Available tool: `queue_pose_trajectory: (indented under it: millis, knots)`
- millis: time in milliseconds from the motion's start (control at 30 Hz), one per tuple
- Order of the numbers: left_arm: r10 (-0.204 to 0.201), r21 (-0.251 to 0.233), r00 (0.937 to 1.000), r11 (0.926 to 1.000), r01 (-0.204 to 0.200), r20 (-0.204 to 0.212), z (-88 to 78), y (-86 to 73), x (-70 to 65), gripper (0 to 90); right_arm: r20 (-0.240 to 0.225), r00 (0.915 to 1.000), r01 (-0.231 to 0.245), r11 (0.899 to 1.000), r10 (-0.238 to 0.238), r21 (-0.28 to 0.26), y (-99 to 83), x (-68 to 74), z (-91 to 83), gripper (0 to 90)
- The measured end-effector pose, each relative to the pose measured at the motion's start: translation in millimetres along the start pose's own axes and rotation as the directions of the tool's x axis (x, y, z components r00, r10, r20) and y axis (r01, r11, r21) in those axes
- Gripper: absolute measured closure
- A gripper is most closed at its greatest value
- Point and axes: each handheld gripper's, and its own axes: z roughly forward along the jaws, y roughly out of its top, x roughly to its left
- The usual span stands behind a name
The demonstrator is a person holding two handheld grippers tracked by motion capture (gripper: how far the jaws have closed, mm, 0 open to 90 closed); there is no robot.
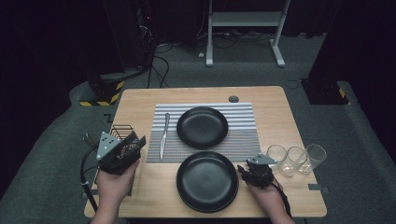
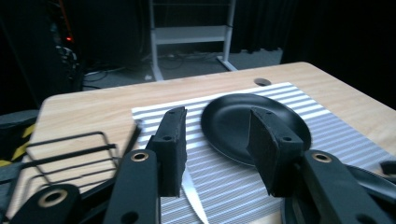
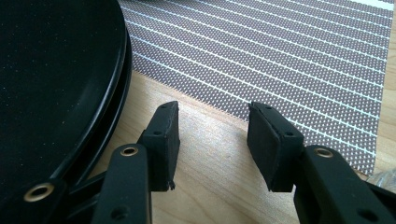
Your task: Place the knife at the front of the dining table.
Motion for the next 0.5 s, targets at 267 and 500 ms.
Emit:
queue_pose_trajectory:
  millis: [267, 500]
  knots:
    - [-0.008, 0.001, 0.9984, 1.0, 0.008, -0.056, -0.1, 8.6, 19.3, 56.3, -0.001, 1.0, -0.001, 1.0, 0.001, 0.0, 0.0, -0.1, 0.0, 53.8]
    - [0.001, 0.023, 0.9954, 0.9997, 0.001, -0.096, 7.6, 14.2, 29.6, 53.9, -0.001, 1.0, -0.001, 1.0, 0.001, 0.0, 0.1, 0.0, 0.0, 53.7]
